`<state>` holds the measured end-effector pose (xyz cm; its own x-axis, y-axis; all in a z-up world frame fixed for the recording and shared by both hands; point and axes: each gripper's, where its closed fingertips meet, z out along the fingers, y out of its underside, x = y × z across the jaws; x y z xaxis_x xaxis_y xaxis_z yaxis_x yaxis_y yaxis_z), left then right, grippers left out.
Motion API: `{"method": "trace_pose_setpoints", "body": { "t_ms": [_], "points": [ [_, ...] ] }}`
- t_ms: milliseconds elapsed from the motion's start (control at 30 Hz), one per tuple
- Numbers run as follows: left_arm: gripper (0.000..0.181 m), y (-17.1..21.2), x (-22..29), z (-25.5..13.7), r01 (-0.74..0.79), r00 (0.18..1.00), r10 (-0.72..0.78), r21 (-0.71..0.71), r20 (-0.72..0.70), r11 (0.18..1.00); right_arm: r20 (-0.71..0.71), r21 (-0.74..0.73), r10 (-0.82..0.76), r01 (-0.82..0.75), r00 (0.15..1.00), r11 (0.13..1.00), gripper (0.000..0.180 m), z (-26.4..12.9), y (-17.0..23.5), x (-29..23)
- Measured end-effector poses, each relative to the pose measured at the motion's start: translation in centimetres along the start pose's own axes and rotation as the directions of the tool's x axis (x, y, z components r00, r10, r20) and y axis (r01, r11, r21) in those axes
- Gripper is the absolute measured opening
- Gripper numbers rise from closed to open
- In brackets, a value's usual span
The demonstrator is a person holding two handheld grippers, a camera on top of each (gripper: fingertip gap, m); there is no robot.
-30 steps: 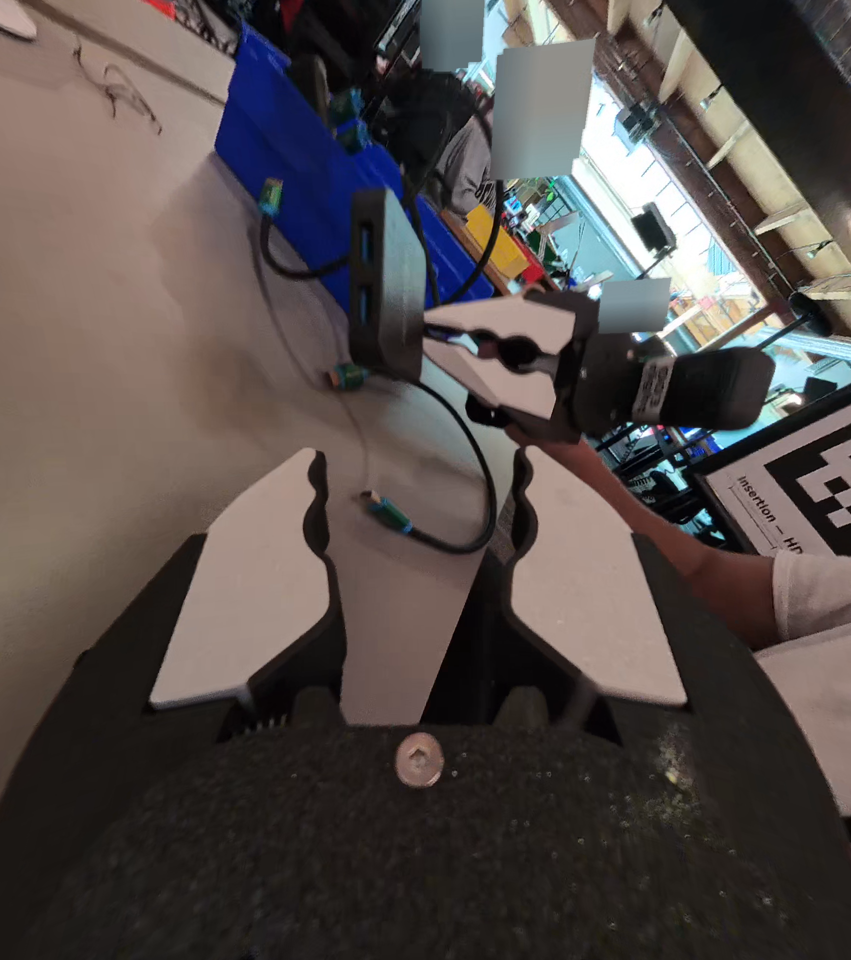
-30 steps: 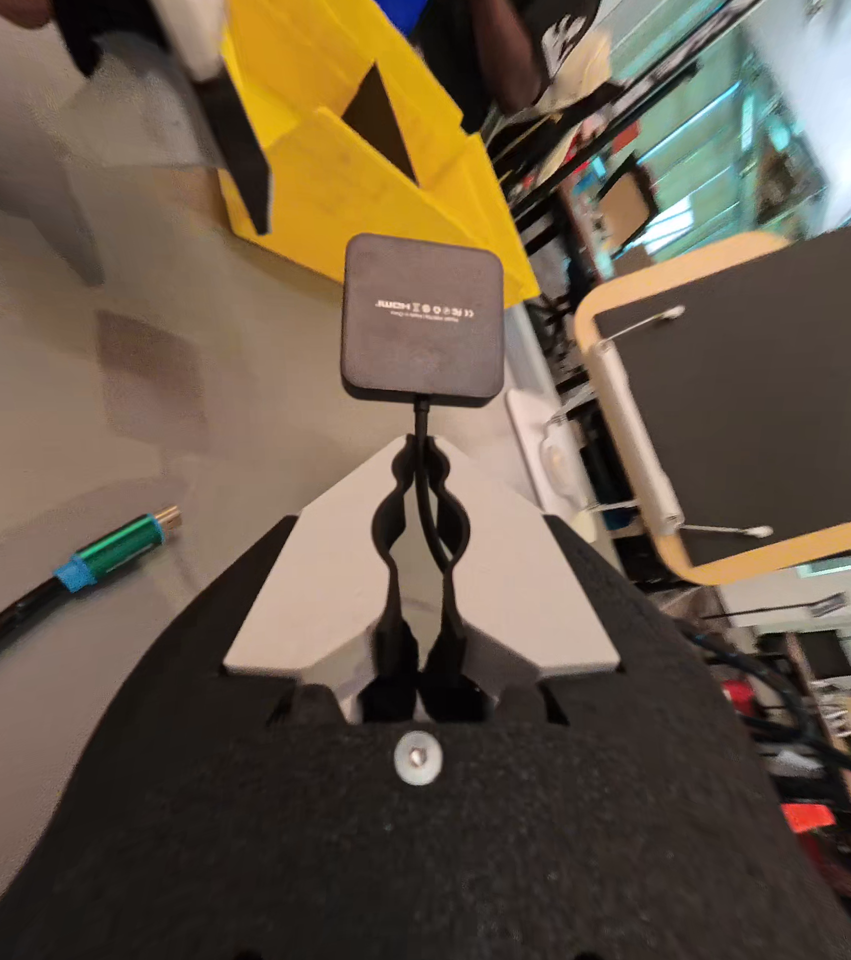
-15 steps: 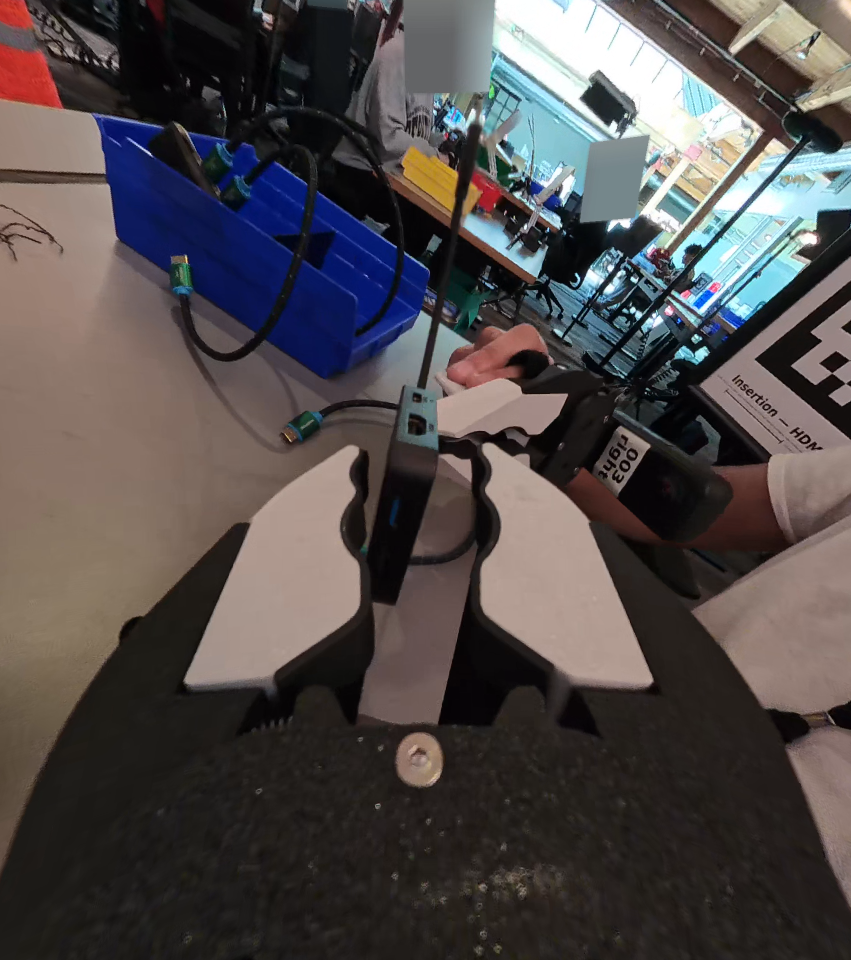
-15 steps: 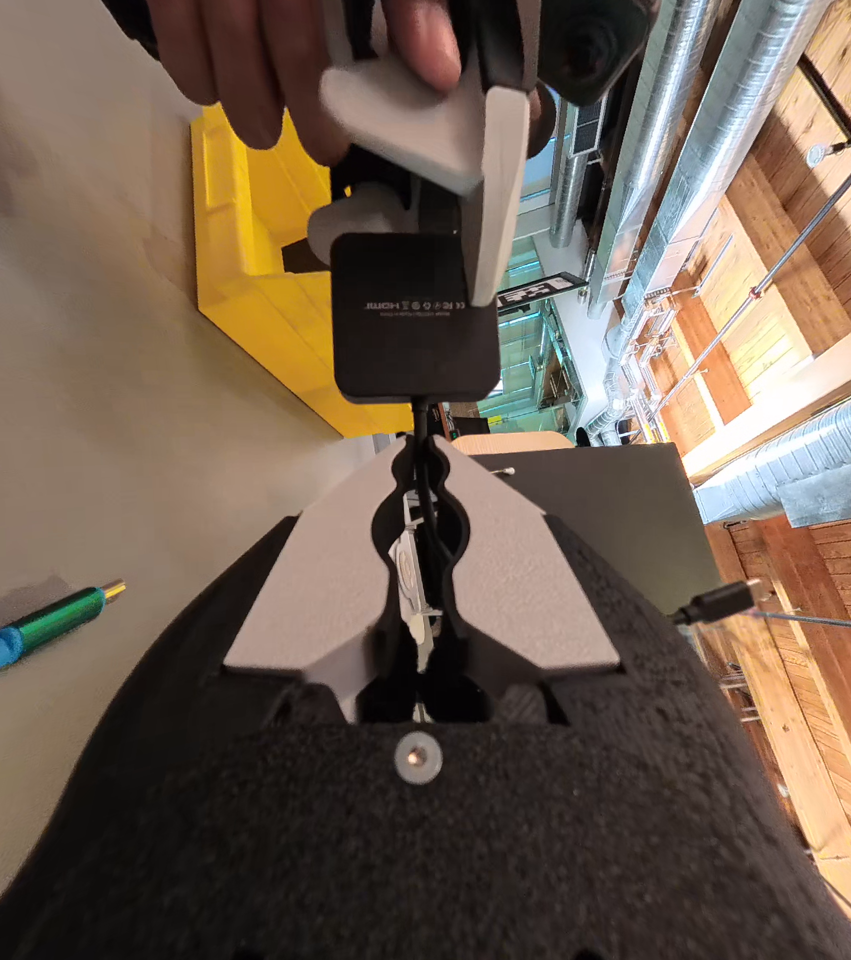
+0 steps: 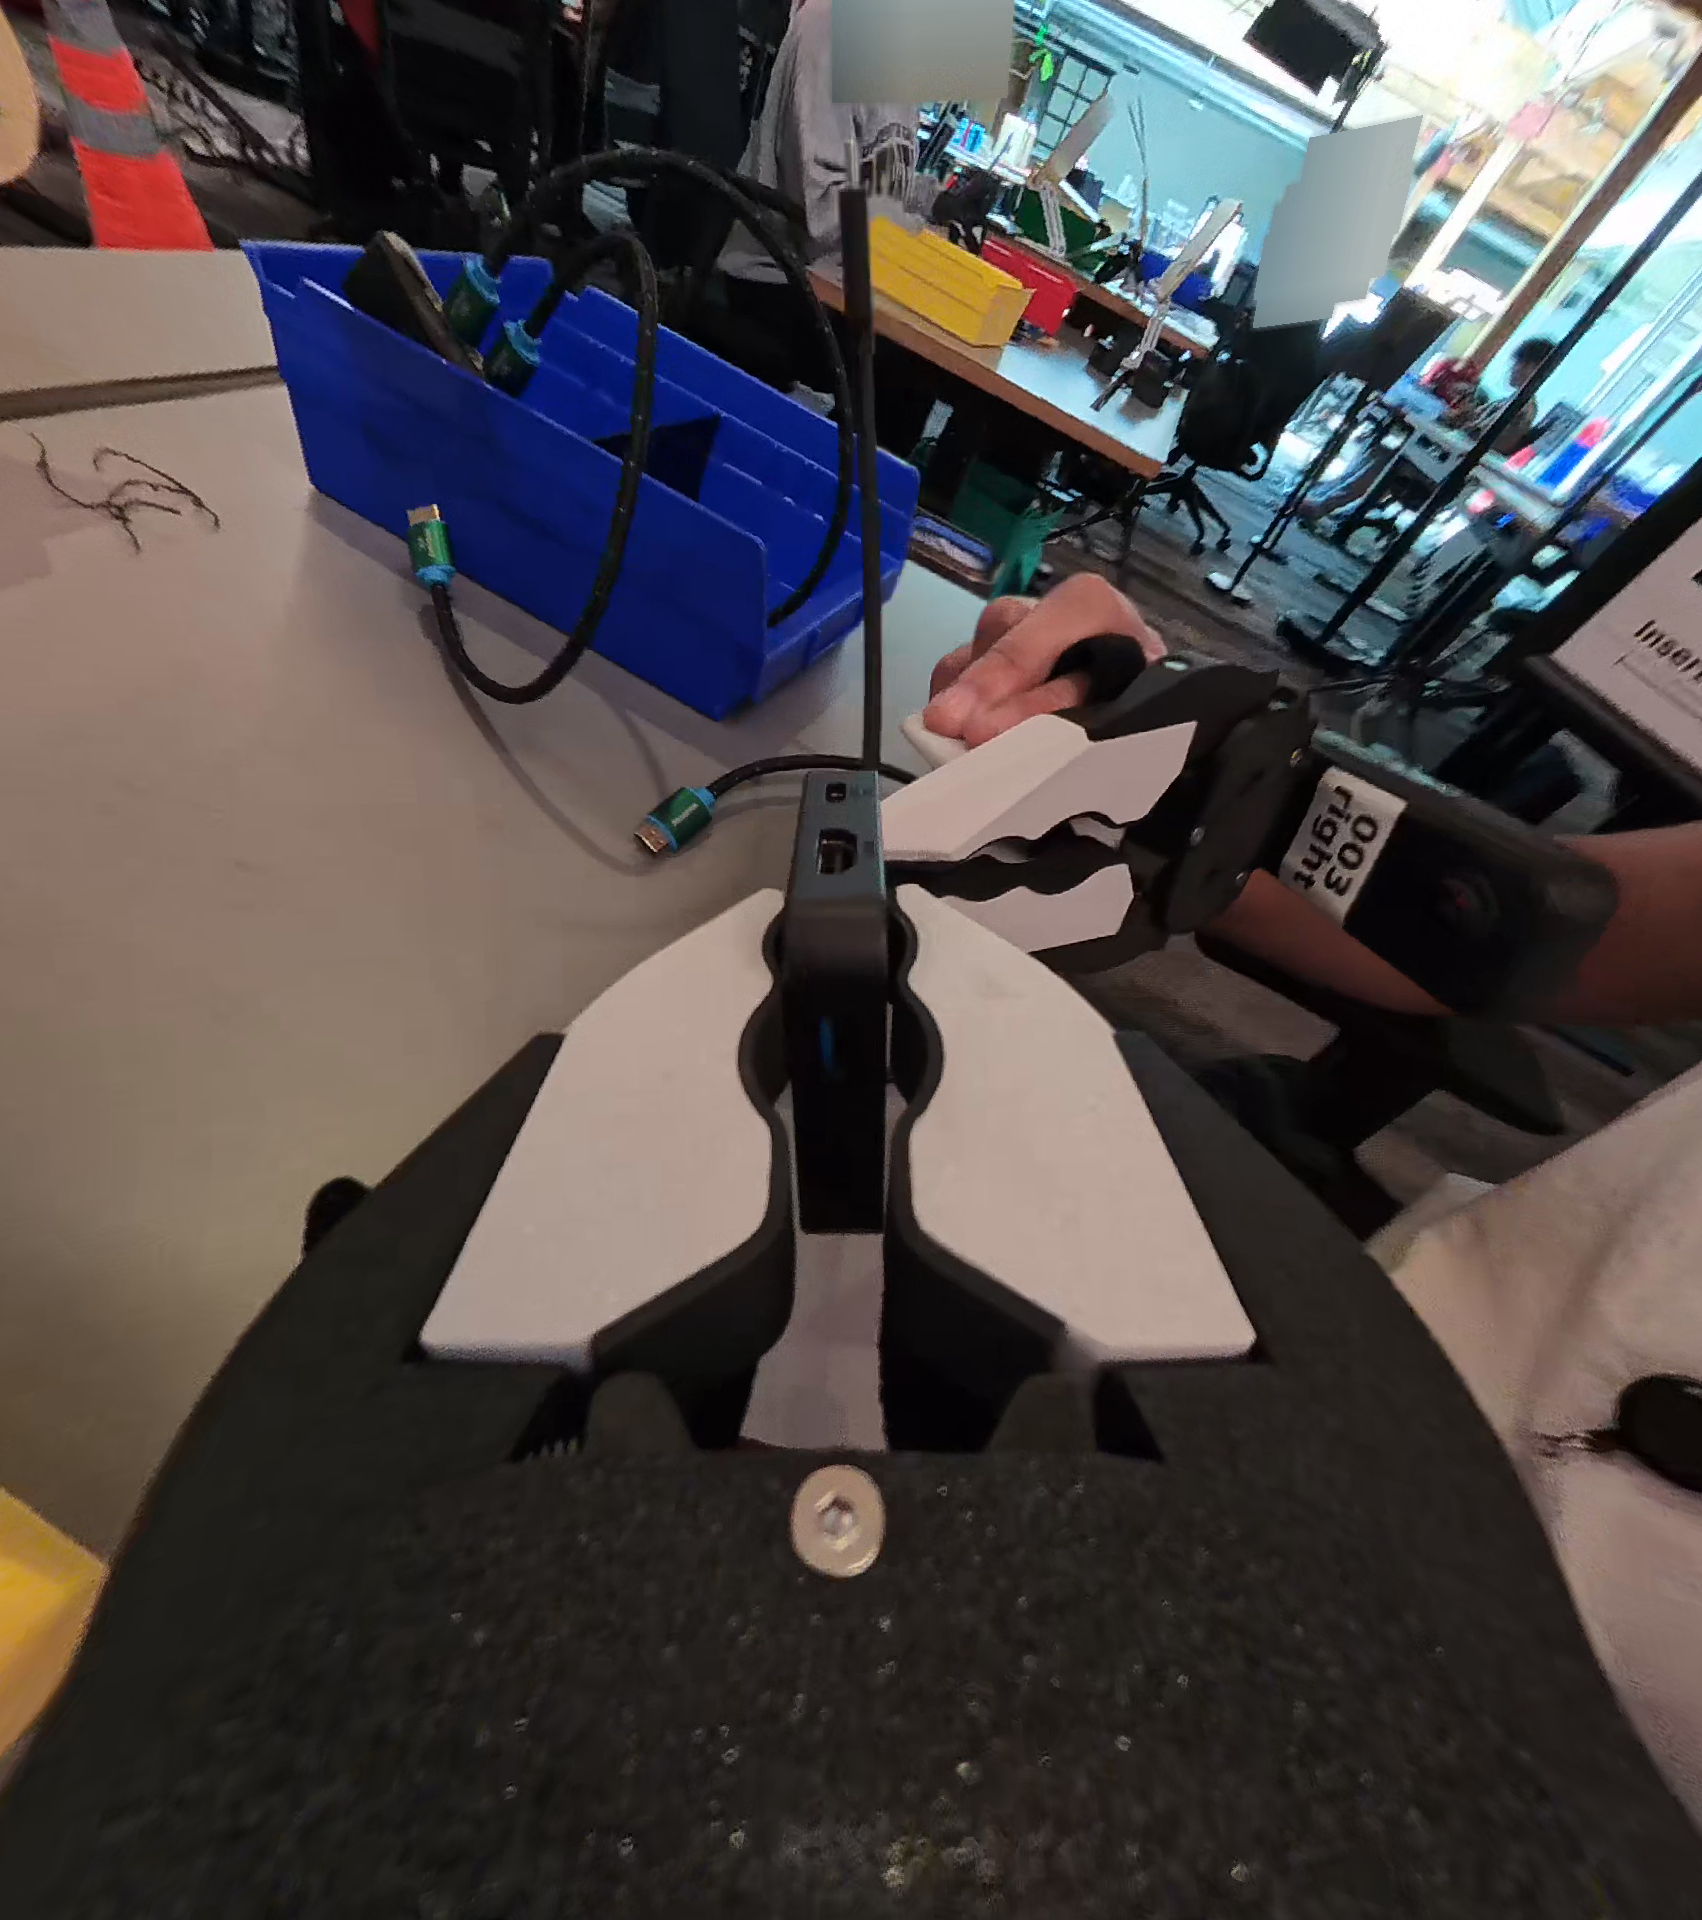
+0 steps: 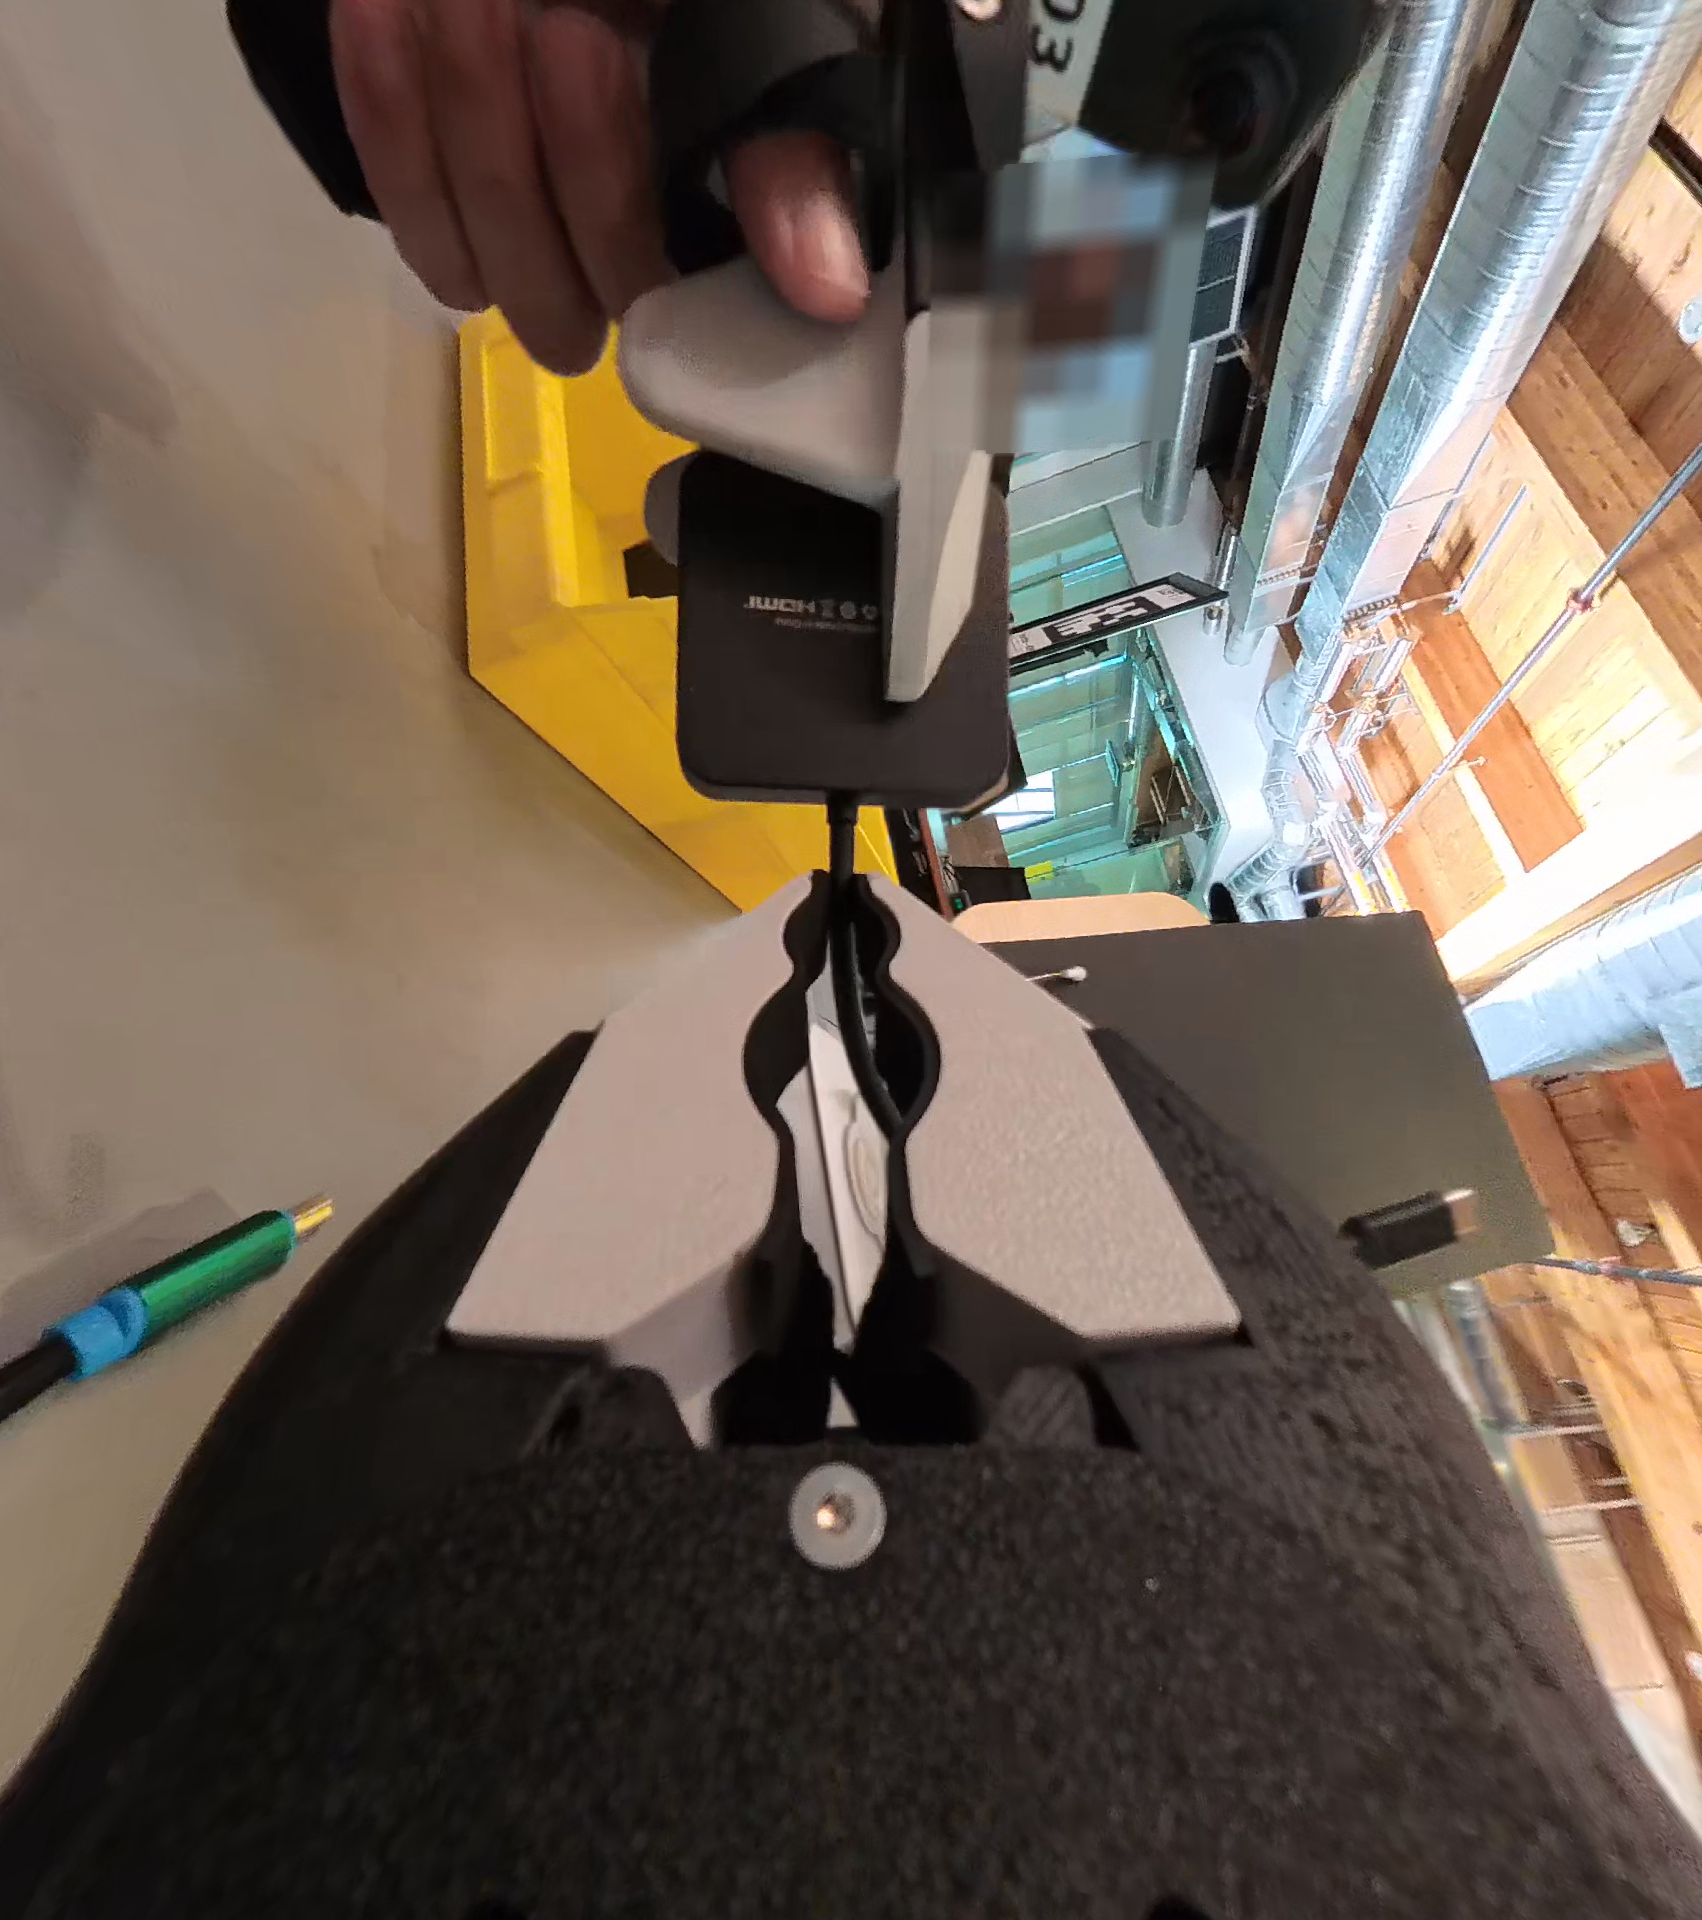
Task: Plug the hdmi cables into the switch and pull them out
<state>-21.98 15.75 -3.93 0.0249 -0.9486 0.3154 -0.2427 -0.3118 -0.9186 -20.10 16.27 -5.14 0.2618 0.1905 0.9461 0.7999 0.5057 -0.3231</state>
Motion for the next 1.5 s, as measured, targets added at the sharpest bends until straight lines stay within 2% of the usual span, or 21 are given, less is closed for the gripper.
{"method": "trace_pose_setpoints", "body": {
  "t_ms": [133,200,267,333,433,500,567,633,700,833,933,1067,1200,1267,1367,1433,1500],
  "points": [
    [0.014,-0.1,-0.6,0.4,-0.215,0.969,0.217,-0.029,0.123,0.976,0.017,0.028,0.256,-0.256,0.967,0.966,0.005,-0.1,0.6,0.1],
    [0.014,-0.5,-2.5,0.3,-0.391,0.873,0.398,-0.083,0.283,0.917,0.088,0.008,0.412,-0.414,0.907,0.91,0.012,-0.6,0.9,0.3],
    [0.014,-1.3,-4.0,0.3,-0.551,0.725,0.559,-0.149,0.403,0.821,0.142,-0.052,0.589,-0.588,0.795,0.807,0.024,-1.5,2.1,0.7],
    [0.014,-2.0,-4.9,0.8,-0.638,0.611,0.639,-0.186,0.468,0.747,0.11,-0.095,0.76,-0.755,0.64,0.649,0.028,-2.7,4.4,1.8],
    [0.014,-2.4,-5.0,2.6,-0.696,0.571,0.67,-0.153,0.475,0.701,0.107,-0.218,0.911,-0.884,0.399,0.413,0.041,-5.3,8.1,1.3],
    [0.014,-2.0,-5.1,3.6,-0.734,0.536,0.691,-0.136,0.484,0.665,0.168,-0.307,0.949,-0.9,0.268,0.309,0.045,-7.7,8.6,-0.7],
    [0.014,-1.1,-5.5,4.3,-0.774,0.484,0.718,-0.138,0.5,0.618,0.108,-0.377,0.974,-0.898,0.199,0.225,0.047,-9.8,9.5,-2.8],
    [0.014,0.2,-5.7,4.7,-0.804,0.434,0.758,-0.17,0.486,0.57,0.044,-0.354,0.983,-0.917,0.178,0.182,0.046,-10.8,9.4,-3.6],
    [0.014,1.1,-6.1,4.8,-0.806,0.43,0.768,-0.182,0.474,0.564,0.04,-0.378,0.98,-0.905,0.197,0.198,0.046,-10.3,7.9,-4.4],
    [0.014,1.6,-6.4,4.3,-0.778,0.491,0.74,-0.149,0.46,0.61,0.11,-0.498,0.901,-0.761,0.42,0.416,0.044,-8.0,4.5,-8.2],
    [0.014,1.9,-6.8,3.9,-0.748,0.531,0.709,-0.137,0.464,0.649,0.096,-0.569,0.824,-0.649,0.558,0.505,0.033,-7.6,4.8,-10.0],
    [0.014,2.3,-7.0,4.0,-0.733,0.549,0.702,-0.141,0.455,0.665,0.017,-0.575,0.829,-0.673,0.559,0.465,0.035,-8.5,7.7,-8.5],
    [0.014,2.9,-7.4,4.4,-0.715,0.571,0.691,-0.146,0.443,0.684,-0.148,-0.574,0.782,-0.697,0.605,0.43,0.035,-12.1,14.6,-4.9],
    [0.014,3.0,-7.5,4.6,-0.707,0.582,0.685,-0.144,0.438,0.693,-0.229,-0.566,0.796,-0.742,0.561,0.359,0.035,-13.9,17.8,-4.1],
    [0.014,3.0,-7.6,4.7,-0.704,0.588,0.681,-0.138,0.436,0.696,-0.255,-0.538,0.892,-0.821,0.374,0.191,0.036,-14.6,19.4,-5.0],
    [0.014,2.9,-7.8,4.6,-0.7,0.591,0.675,-0.136,0.44,0.701,-0.26,-0.569,0.924,-0.818,0.282,0.09,0.035,-14.5,19.8,-6.3],
    [0.014,2.7,-8.0,4.4,-0.692,0.598,0.663,-0.128,0.45,0.71,-0.257,-0.608,0.941,-0.793,0.221,0.02,0.017,-14.5,19.8,-7.5]
  ]
}}
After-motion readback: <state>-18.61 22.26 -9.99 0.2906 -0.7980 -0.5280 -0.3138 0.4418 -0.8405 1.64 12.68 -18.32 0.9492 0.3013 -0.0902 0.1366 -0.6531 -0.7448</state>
